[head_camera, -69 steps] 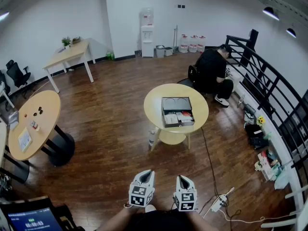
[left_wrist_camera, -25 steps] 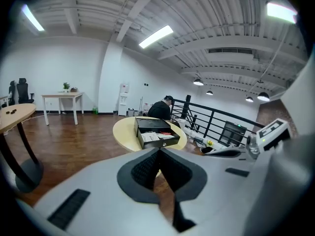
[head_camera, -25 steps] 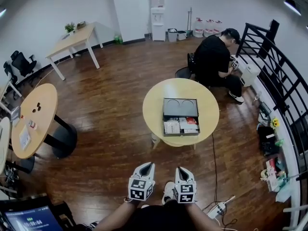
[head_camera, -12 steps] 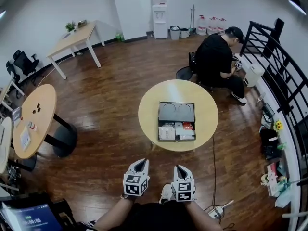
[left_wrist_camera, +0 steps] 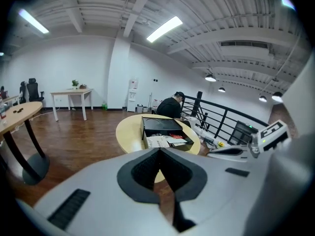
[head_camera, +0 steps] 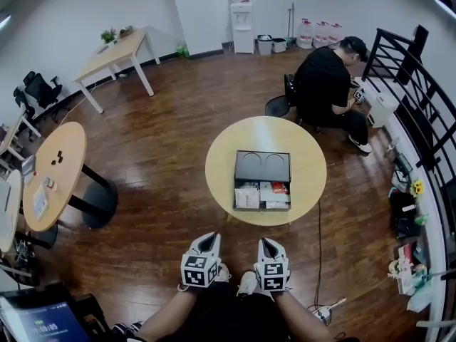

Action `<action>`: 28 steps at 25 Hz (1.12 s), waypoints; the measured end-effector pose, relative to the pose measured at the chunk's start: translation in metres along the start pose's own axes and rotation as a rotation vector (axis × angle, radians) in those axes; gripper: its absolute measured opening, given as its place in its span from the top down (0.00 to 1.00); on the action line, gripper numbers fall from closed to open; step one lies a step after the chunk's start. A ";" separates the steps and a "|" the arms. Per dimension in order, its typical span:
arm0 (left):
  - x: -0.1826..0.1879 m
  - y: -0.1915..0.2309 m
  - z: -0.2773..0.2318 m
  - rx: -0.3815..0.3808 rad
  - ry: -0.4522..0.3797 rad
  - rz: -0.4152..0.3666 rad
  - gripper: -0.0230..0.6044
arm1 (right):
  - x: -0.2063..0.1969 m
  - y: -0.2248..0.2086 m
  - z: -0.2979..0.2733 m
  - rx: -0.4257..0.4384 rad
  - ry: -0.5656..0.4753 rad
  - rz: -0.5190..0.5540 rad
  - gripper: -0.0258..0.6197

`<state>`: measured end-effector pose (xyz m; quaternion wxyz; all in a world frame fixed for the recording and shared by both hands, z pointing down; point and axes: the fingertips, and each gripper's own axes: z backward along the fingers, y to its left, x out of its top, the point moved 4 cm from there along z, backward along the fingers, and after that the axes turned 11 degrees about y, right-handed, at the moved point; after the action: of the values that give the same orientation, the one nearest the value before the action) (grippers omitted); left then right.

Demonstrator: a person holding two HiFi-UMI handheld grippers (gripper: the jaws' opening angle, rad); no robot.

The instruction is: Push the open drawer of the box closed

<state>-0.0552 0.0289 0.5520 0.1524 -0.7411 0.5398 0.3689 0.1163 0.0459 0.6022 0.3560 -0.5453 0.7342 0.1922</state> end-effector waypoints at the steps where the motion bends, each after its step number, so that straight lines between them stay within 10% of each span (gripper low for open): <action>1: 0.003 0.001 -0.002 -0.008 -0.005 0.011 0.96 | 0.001 -0.002 -0.004 -0.004 0.003 -0.001 0.95; 28: 0.054 0.048 -0.089 -0.044 0.061 -0.087 0.96 | 0.022 -0.039 -0.106 -0.110 0.155 -0.063 0.95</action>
<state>-0.0569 -0.0811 0.5823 0.1357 -0.7780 0.5032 0.3509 0.1161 -0.0529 0.6614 0.2737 -0.6001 0.7303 0.1781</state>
